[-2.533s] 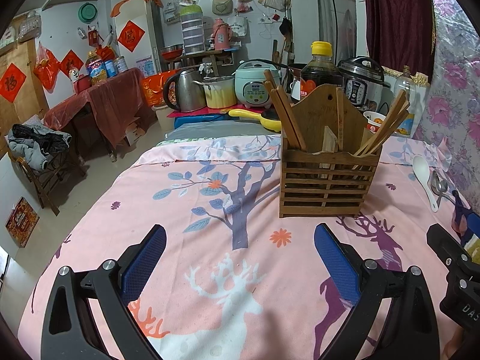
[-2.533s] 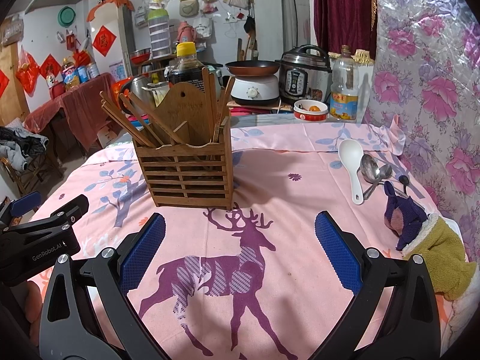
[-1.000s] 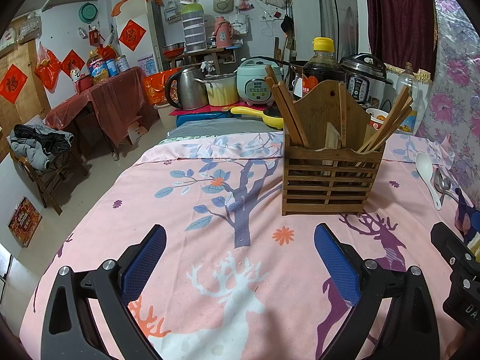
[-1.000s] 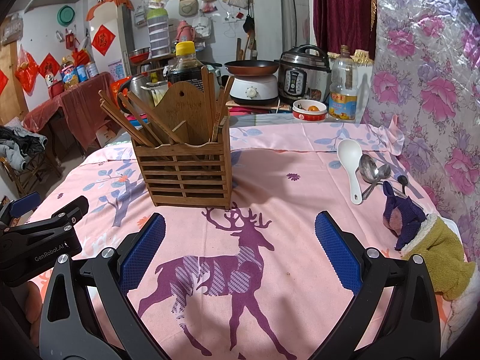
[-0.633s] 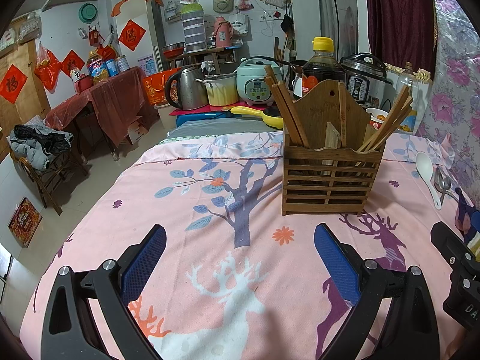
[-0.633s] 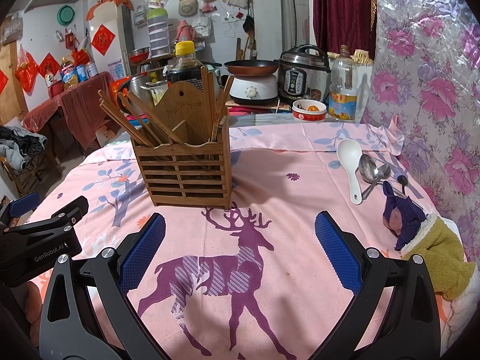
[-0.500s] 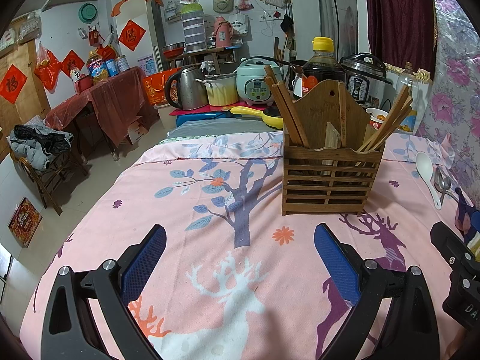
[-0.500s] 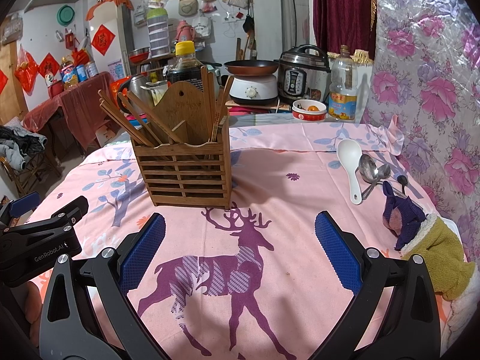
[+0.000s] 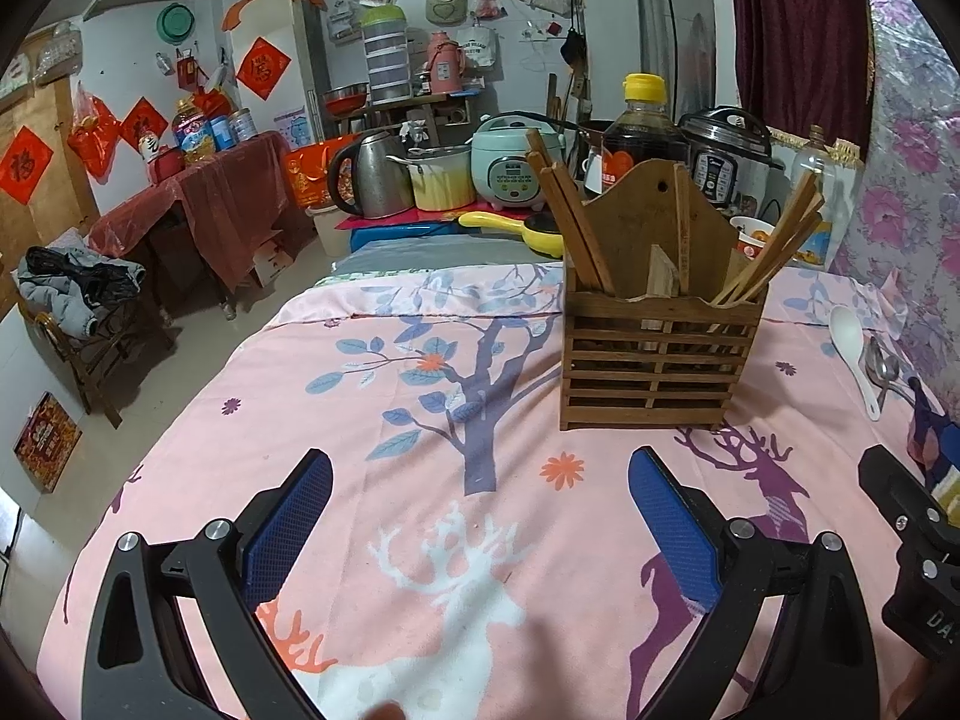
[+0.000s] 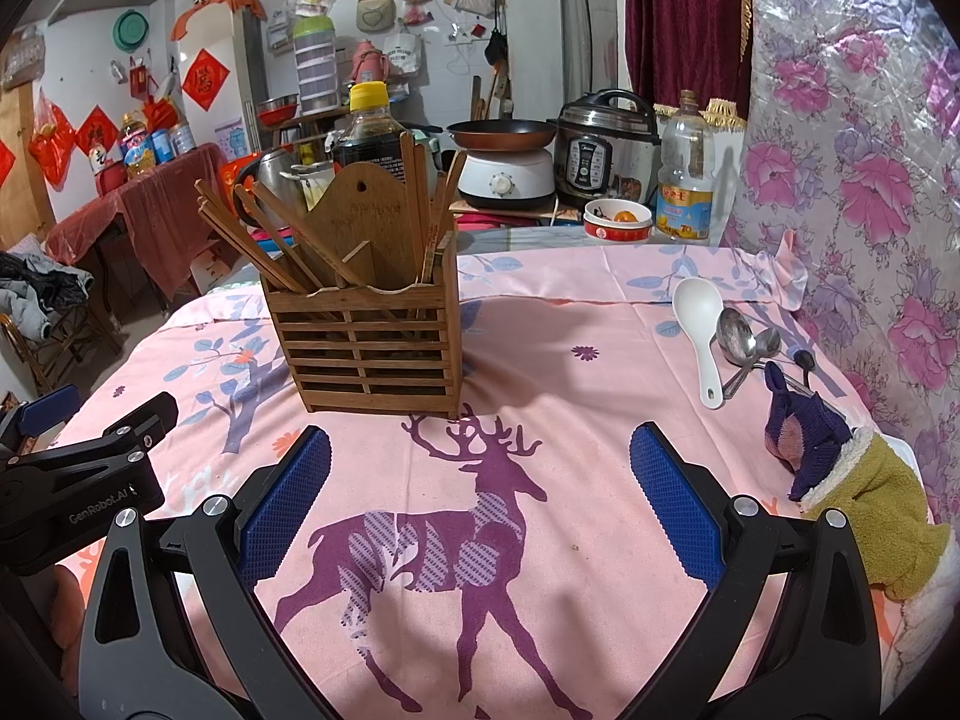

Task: Organize utensils

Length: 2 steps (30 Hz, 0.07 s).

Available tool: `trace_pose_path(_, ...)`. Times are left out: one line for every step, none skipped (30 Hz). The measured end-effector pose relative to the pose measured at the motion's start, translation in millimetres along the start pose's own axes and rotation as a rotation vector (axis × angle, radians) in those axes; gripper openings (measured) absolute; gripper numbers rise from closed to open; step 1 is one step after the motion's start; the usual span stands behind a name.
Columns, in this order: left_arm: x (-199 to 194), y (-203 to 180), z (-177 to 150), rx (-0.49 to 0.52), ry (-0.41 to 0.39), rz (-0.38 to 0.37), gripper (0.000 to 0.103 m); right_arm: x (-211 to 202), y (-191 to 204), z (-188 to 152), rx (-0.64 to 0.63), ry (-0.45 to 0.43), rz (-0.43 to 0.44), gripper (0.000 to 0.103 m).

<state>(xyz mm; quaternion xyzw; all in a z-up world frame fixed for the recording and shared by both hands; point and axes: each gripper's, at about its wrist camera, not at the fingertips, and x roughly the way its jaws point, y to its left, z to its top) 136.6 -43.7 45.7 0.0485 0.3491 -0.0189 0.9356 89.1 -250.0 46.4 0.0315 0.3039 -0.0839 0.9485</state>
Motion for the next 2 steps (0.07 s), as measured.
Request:
trace_pose_path(-0.7, -1.8, 1.6, 0.002, -0.002, 0.002, 0.097, 0.0, 0.0, 0.0, 0.0, 0.0, -0.001, 0.096)
trace_pose_path(-1.5, -2.6, 2.8, 0.004, -0.003, 0.004, 0.097, 0.0, 0.0, 0.0, 0.0, 0.0, 0.0, 0.096)
